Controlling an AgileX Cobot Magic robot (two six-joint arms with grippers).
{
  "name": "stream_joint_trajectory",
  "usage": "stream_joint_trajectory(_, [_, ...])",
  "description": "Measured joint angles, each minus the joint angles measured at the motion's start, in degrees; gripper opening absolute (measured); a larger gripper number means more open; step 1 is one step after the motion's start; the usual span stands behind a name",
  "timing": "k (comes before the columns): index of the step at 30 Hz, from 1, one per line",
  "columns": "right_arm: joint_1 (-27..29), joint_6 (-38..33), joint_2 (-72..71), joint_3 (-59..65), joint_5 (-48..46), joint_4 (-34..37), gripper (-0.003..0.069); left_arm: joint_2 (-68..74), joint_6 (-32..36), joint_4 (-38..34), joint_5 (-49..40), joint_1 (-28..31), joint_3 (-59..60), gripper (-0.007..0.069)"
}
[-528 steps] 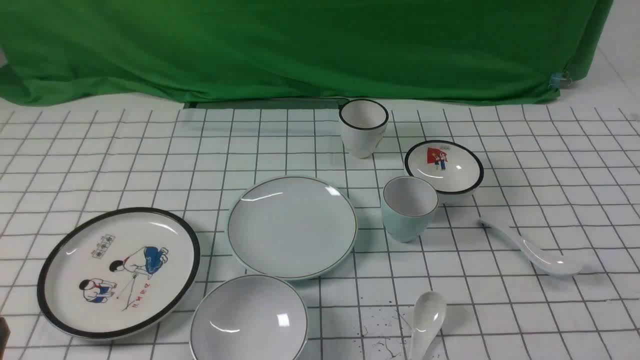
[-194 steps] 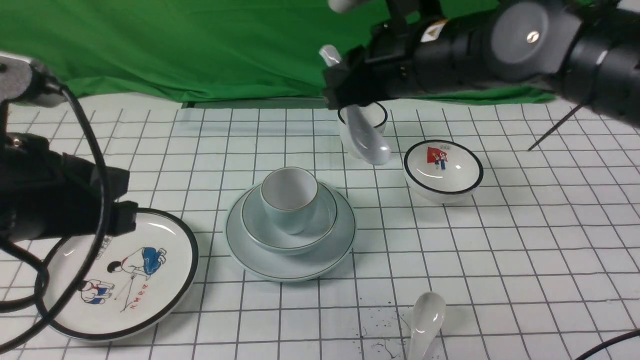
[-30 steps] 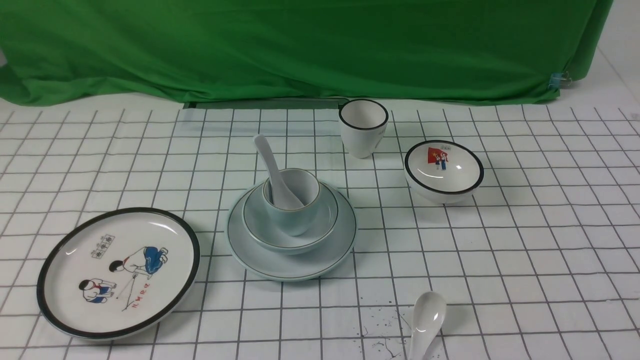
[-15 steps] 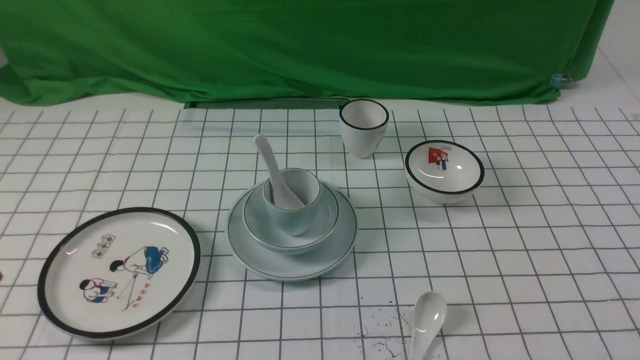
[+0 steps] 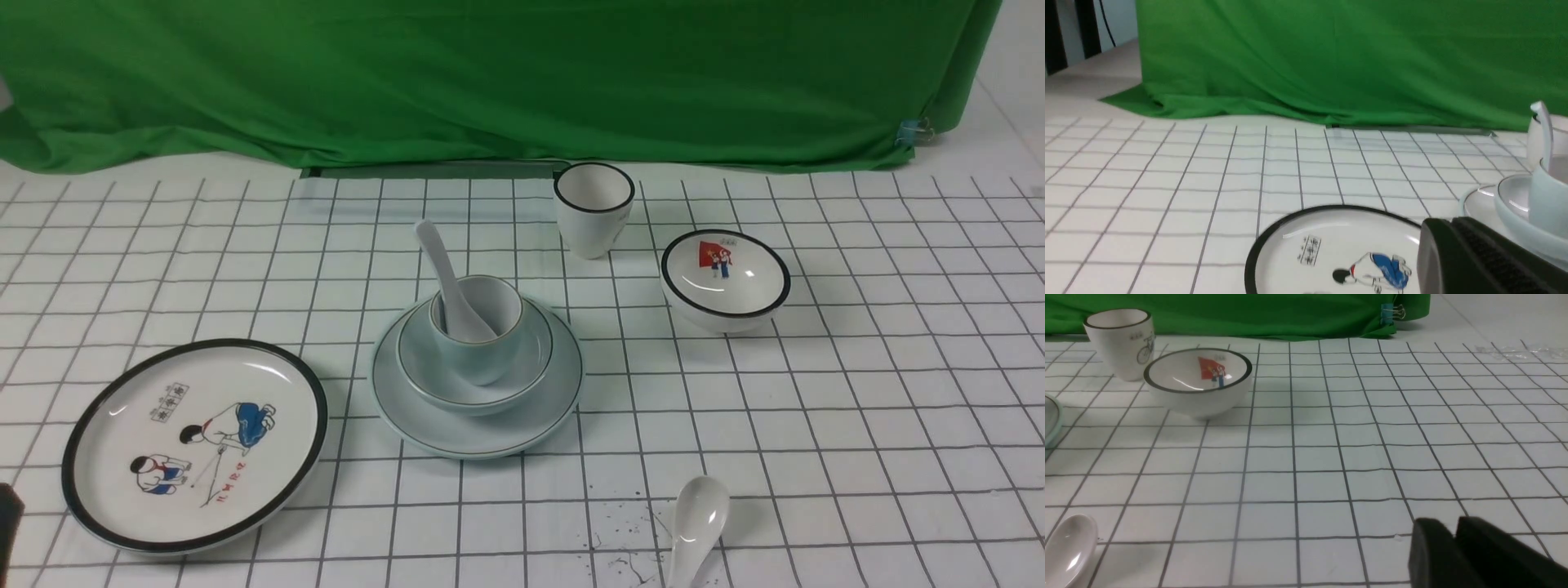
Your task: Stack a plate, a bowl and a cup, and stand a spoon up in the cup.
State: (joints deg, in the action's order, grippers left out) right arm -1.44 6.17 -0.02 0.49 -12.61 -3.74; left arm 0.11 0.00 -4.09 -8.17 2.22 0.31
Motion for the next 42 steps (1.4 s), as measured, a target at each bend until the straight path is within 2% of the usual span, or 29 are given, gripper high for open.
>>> stream_joint_trajectory(4, [0.0, 0.0, 0.0, 0.0, -0.1, 0.0, 0.0125, 0.0, 1.4, -0.1, -5.2, 0.0, 0.1, -0.003])
stream_joint_trajectory(42, [0.0, 0.0, 0.0, 0.0, -0.1, 0.1, 0.0204, 0.0, 3.1, -0.1, -5.3, 0.0, 0.1, -0.003])
